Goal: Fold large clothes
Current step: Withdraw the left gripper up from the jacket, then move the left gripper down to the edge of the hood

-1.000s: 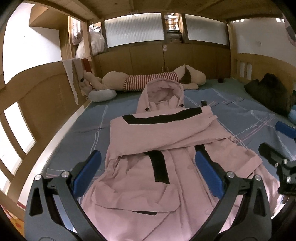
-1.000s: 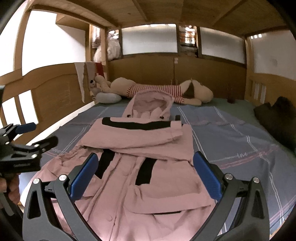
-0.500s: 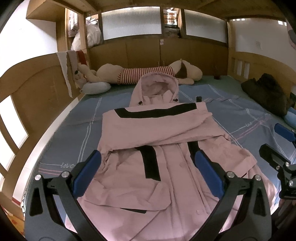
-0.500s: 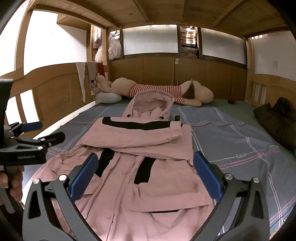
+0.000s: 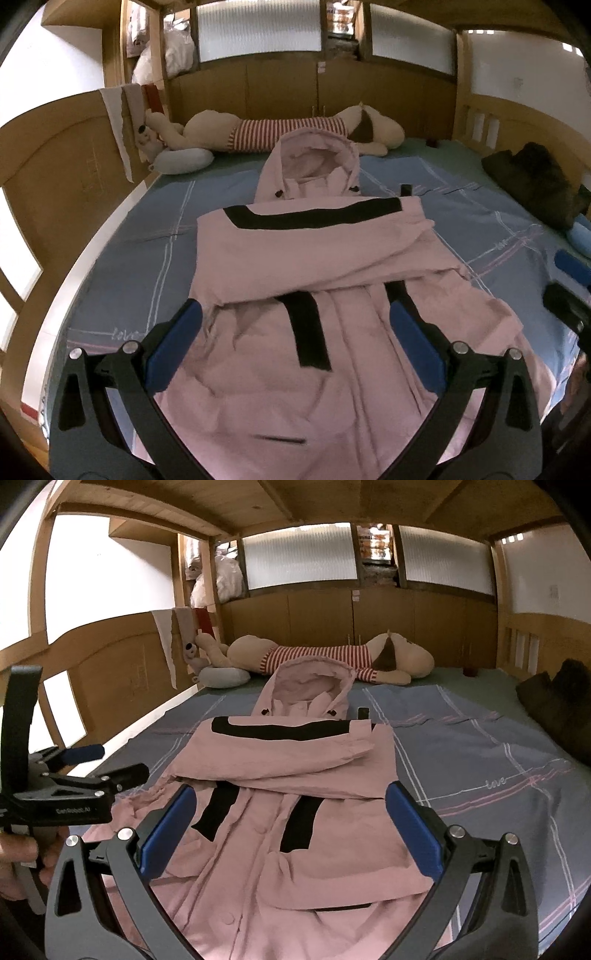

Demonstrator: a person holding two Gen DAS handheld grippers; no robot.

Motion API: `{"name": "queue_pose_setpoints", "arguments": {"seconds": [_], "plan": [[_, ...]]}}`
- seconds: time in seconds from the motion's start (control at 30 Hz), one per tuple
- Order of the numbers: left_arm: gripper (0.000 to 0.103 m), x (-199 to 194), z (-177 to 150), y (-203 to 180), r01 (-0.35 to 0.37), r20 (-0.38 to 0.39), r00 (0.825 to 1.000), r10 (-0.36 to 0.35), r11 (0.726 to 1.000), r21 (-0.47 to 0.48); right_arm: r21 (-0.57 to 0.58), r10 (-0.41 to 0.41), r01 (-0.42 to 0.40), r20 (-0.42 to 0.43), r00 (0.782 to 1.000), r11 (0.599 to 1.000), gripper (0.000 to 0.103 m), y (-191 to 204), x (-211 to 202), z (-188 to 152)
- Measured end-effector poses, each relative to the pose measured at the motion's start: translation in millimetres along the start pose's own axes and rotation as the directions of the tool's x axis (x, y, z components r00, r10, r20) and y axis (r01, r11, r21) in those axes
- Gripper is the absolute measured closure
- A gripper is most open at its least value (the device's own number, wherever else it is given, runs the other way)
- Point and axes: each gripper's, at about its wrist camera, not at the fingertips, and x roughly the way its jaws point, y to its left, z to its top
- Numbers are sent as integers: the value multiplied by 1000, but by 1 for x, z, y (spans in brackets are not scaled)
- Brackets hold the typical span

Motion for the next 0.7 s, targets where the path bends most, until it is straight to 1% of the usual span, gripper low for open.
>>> {"name": "queue_pose_setpoints", "arguments": {"seconds": [0.1,0.17,0.27,0.37,0.43,0.47,0.5,0.57,0.67,0.7], "plan": [[2,17,27,14,20,-25,999,-21,1000,-18,38,15,-14,-14,1000,999,1,-6,9,4],[2,32,48,20,25,-32,999,-25,1000,11,54,26,-25,-19,999,998,1,-10,13,6],[2,72,94,29,18,-72,997,-13,997,71,63,31,-30,-19,999,998,1,-12,17,10],[2,109,130,37,14,-106,994,-5,996,92,74,41,-39,-27,999,996,1,-16,19,12],[2,142,160,36,5,-100,995,8,991,136,76,41,-39,-33,999,996,1,-19,21,14],[2,154,170,35,-4,-95,995,19,987,158,75,41,-39,-35,999,996,1,-21,21,14],[2,177,187,31,-18,-91,995,37,980,197,76,38,-36,-38,999,996,1,-23,22,14],[2,206,205,27,-31,-91,994,53,971,236,85,32,-27,-55,998,996,1,-28,25,14],[2,271,236,21,-41,-122,990,75,964,262,99,38,-31,-72,997,995,1,-34,27,12],[6,285,243,20,-49,-124,989,83,964,260,97,37,-29,-77,996,995,1,-35,28,11]]}}
